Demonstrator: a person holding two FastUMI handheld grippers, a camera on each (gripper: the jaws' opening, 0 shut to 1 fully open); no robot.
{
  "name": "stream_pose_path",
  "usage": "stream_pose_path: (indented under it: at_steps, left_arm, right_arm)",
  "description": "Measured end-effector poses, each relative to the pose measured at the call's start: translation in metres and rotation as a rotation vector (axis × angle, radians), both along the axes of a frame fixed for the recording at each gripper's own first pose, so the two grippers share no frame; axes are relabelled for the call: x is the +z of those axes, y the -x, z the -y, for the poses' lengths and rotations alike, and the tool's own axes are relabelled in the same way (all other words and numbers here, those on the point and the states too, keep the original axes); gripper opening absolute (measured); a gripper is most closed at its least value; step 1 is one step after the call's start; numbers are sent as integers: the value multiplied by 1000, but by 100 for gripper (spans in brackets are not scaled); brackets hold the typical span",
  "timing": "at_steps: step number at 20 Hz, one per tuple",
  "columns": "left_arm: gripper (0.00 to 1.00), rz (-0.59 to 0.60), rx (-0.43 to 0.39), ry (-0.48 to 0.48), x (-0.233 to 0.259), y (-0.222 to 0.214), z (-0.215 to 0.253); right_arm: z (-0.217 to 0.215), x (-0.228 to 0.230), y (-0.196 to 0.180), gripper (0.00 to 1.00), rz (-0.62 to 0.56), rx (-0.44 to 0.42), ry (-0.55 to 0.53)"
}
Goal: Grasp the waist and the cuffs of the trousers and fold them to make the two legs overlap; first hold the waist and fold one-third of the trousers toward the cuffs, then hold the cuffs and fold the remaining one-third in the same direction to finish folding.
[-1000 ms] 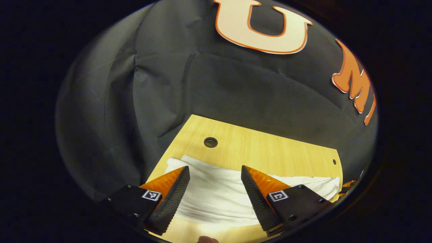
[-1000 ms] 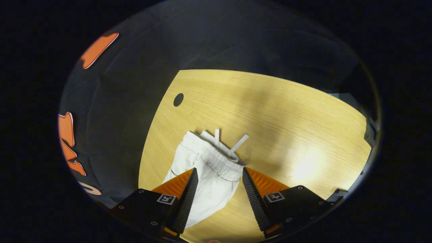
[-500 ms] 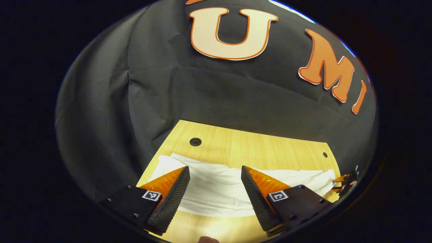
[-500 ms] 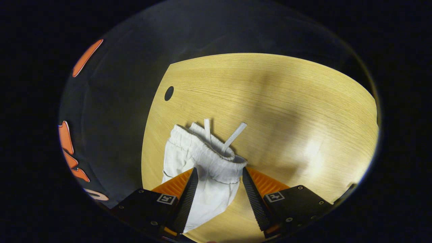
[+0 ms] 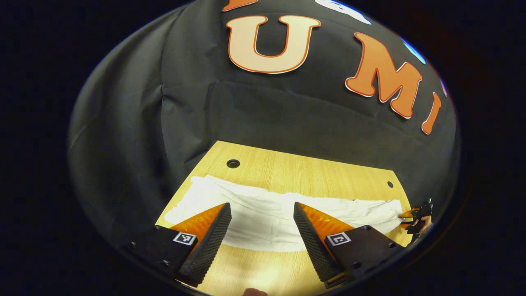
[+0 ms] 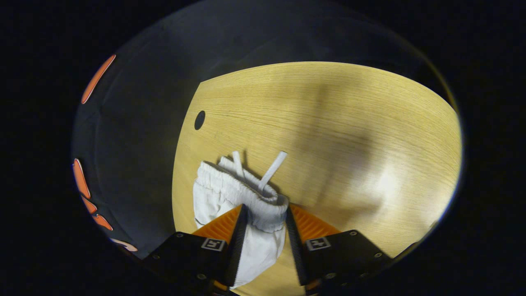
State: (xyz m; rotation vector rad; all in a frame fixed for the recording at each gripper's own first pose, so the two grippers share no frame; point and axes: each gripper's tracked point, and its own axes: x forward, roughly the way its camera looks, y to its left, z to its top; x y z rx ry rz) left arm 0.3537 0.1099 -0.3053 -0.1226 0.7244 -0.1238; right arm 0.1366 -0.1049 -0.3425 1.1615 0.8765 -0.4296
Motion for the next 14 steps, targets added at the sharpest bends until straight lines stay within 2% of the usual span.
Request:
stream_pose_path:
  at_steps: [1, 2, 3, 4, 6, 10, 14]
  left_arm:
    - [99, -6, 0, -3, 1, -1, 1]
    - [99, -7, -1, -2, 3, -2, 1]
    - [100, -9, -2, -1, 4, -2, 1]
    - [99, -8, -1, -3, 4, -2, 1]
    - [99, -8, -2, -10, 7, -6, 1]
    - [100, 5, -15, 10, 8, -8, 3]
    - [100, 10, -45, 42, 4, -10, 3]
  right_arm:
    - [0, -1, -3, 41, 12, 3, 7]
    - [-1, -2, -3, 23, 31, 11, 6]
    - [-1, 0, -5, 23, 57, 6, 5]
    - [-3, -1, -7, 16, 84, 3, 2]
    - [-8, 7, -11, 13, 157, 7, -40]
    - [-5, 39, -12, 13, 311, -10, -94]
    - [-3, 36, -14, 12, 412, -30, -113]
